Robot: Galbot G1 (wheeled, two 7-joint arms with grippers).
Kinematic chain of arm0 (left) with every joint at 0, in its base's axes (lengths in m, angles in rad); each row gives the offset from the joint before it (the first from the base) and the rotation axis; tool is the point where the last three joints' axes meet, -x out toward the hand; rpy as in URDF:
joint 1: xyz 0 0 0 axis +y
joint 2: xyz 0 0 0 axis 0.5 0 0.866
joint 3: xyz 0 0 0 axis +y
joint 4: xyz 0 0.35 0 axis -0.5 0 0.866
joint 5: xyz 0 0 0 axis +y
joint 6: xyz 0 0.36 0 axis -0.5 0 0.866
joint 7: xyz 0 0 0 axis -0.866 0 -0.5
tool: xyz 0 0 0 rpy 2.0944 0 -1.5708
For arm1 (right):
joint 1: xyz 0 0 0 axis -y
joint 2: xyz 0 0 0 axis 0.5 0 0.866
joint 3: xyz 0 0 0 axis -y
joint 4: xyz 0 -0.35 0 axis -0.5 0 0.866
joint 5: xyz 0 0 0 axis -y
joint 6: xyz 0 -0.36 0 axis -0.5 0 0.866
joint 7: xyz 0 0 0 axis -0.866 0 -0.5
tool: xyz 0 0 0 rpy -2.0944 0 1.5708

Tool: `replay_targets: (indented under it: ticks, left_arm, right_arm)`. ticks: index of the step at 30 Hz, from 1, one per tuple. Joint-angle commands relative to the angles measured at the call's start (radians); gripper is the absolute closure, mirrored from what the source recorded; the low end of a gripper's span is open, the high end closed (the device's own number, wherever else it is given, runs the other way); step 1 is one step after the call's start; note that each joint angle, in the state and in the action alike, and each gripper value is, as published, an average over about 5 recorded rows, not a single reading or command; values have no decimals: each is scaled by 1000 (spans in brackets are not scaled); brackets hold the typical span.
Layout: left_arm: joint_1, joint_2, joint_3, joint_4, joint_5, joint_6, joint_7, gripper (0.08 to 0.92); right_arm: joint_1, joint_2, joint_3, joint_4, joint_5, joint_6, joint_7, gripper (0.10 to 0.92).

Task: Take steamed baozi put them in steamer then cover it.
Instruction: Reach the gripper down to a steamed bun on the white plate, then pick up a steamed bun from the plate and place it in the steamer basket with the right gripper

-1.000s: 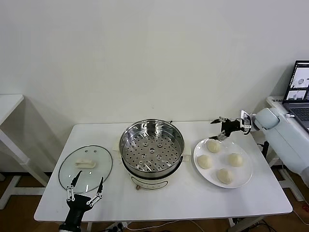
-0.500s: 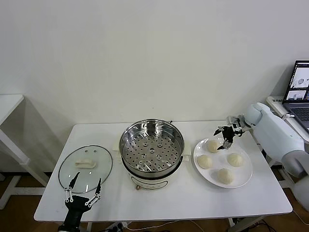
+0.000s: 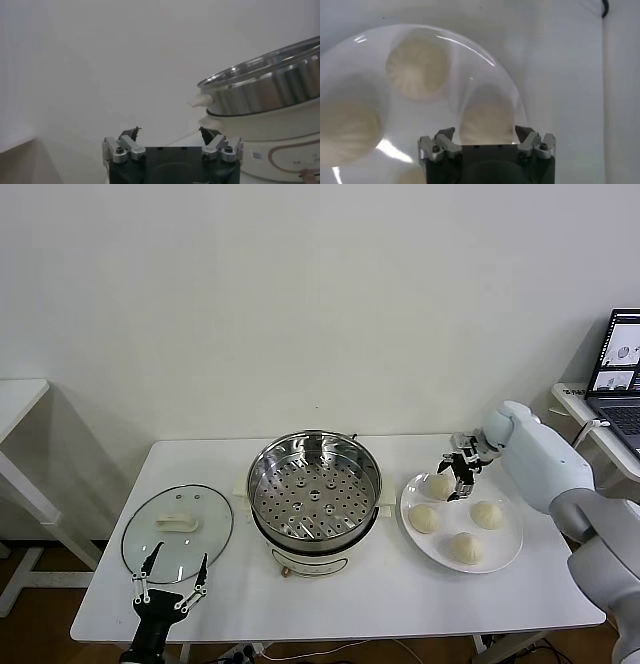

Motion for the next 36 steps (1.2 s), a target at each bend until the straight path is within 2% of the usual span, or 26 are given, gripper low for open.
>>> replay_targets:
  ticks: [1, 7, 12, 23, 29, 36]
  left_arm:
    - [6, -1, 0, -11, -2, -2, -5, 177]
    - [0, -1, 0, -1, -4, -1, -6, 177]
    - [-1, -1, -2, -8, -9, 2, -6, 177]
    - [1, -1, 1, -18, -10, 3, -9, 177]
    - [8, -1, 0, -28, -11, 2, -10, 177]
    - [12, -5, 3, -32, -11, 0, -11, 177]
  right_arm:
    - [7, 38, -3, -45, -57, 10, 18, 247]
    - [10, 35, -14, -24, -61, 26, 21, 308]
    - [28, 6, -50, 64, -32, 58, 5, 349]
    - [292, -78, -264, 493, 144, 266, -83, 364]
    - [463, -46, -380, 707, 209, 363, -119, 358]
    - [528, 4, -461, 876, 236, 385, -120, 355]
